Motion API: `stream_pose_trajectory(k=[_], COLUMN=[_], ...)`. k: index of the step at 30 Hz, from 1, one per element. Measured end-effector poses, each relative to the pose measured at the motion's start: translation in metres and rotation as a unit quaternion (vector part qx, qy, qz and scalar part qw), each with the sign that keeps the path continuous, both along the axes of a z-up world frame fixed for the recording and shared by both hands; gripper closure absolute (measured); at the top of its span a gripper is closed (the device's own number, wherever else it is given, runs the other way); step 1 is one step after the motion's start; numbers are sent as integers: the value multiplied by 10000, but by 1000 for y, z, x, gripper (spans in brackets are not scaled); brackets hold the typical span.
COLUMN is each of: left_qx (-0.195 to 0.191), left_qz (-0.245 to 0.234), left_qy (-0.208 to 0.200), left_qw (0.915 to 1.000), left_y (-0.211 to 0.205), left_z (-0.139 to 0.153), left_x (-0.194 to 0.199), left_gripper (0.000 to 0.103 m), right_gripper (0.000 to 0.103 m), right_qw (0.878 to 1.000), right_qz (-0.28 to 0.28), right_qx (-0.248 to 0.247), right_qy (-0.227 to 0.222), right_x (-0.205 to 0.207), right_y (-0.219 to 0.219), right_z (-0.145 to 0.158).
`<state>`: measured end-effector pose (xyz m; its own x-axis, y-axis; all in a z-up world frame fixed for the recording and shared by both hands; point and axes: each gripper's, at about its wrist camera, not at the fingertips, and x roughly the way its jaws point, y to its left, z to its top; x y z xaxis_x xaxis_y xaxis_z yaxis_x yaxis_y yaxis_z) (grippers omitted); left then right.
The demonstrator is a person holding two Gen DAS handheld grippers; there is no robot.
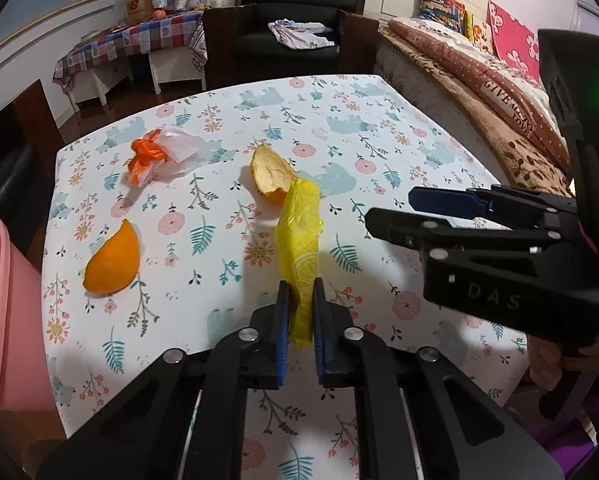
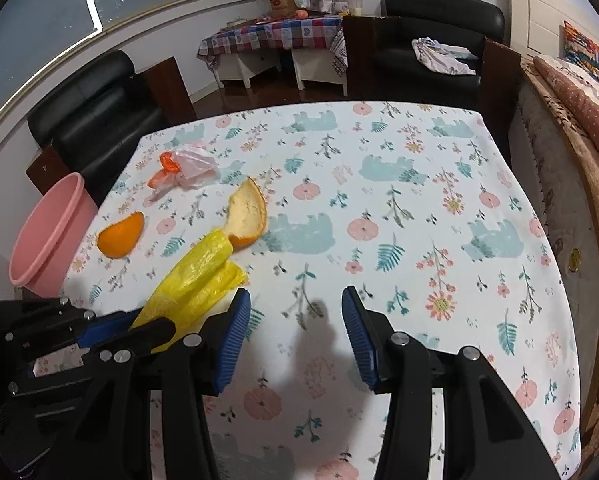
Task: Collect trash
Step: 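Grasp the yellow plastic bag with the left tool, then grasp the bread crust with the right tool while the left tool holds the yellow bag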
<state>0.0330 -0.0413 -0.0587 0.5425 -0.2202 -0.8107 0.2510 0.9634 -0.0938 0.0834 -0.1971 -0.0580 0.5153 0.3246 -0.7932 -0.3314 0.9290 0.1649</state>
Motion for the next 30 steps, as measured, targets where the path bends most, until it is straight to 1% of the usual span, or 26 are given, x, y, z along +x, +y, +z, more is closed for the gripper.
stream_pose_trajectory(k=[8, 13, 17, 20, 23, 28, 29, 30], left_qx=[-183, -294, -376, -419, -471, -523, -534, -547], left_qz=[229, 422, 571, 660, 753, 832, 838, 841], left_qy=[-4, -15, -4, 24, 63, 89, 88, 87], left_qw=[9996, 9987, 9977, 9969, 9960, 9951, 9950, 9949], left_y=[17, 31, 42, 47, 54, 60, 61, 61], left_z=[4, 7, 7, 6, 4, 3, 3, 3], left_x=[-9, -14, -16, -17, -17, -16, -16, -16], left_gripper=[94, 94, 94, 94, 94, 94, 94, 94], right_gripper=[56, 56, 56, 56, 56, 56, 57, 63], right_qw=[9996, 9993, 9993, 9992, 9987, 9980, 9981, 9981], right_qz=[239, 313, 313, 321, 369, 384, 380, 369], right_qx=[109, 171, 47, -135, -315, -492, -490, -492], right_qy=[-88, 60, 185, 200, 175, -20, -33, -52], right_x=[15, 31, 45, 52, 55, 56, 56, 57], right_y=[23, 39, 50, 58, 68, 78, 79, 79], right_z=[6, 0, -10, -17, -23, -27, -27, -27])
